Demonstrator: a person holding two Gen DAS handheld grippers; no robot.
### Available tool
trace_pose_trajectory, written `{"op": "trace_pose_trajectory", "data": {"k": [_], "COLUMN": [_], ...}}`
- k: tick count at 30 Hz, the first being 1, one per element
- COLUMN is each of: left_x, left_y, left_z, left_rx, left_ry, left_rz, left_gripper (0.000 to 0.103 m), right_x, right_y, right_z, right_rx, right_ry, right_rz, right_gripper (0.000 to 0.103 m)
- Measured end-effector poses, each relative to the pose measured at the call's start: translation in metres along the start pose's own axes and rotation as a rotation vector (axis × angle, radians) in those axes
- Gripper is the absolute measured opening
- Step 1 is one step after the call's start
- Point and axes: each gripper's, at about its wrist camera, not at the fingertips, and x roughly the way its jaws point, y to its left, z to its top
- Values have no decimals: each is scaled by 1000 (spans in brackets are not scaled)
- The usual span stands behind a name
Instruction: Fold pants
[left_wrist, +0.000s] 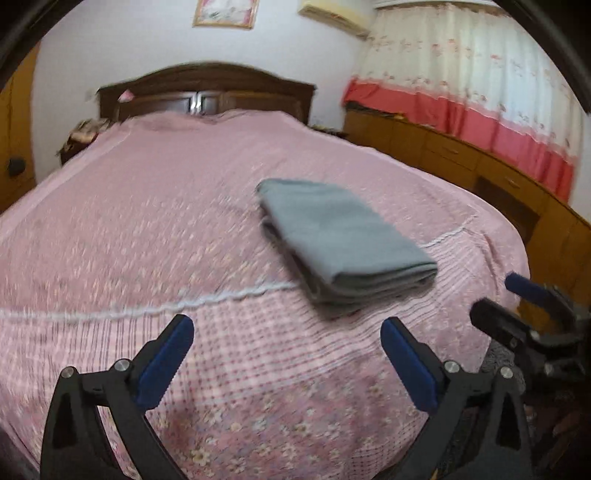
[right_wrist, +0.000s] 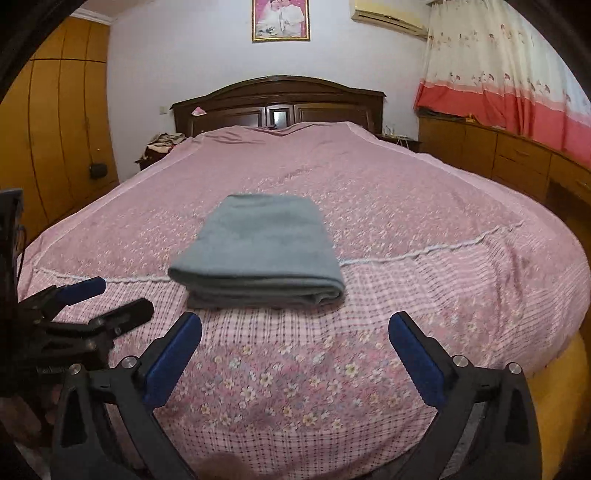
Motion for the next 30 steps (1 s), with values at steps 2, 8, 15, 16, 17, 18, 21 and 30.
{"op": "trace_pose_trajectory", "data": {"k": [2, 8, 15, 16, 17, 18, 21, 30], "left_x": [3, 19, 18, 18, 17, 16, 14, 12], "left_y": [2, -6, -12, -11, -11, -9, -4, 4], "left_z": [-2, -3, -3, -3, -2, -1, 0, 2], "left_rx": [-12, 9, 18, 9, 3, -6, -22, -34], "left_ry": [-1, 18, 16, 14, 13, 12, 16, 20], "left_rz": [-7, 20, 20, 14, 11, 6, -2, -15], "left_gripper": [103, 103, 103, 103, 103, 103, 103, 103], "right_x": [11, 23, 33, 33, 34, 34, 34, 38], "right_y": [-5, -9, -13, -13, -14, -14, -14, -16], "right_z": [-6, -16, -22, -21, -22, -22, -22, -22], "right_rx": [20, 50, 52, 53, 54, 54, 52, 64], "right_ry": [28, 73, 98, 100, 101, 100, 98, 118], "right_rz": [13, 11, 17, 18, 18, 12, 8, 18], "right_gripper": [103, 103, 103, 103, 103, 103, 103, 103]}}
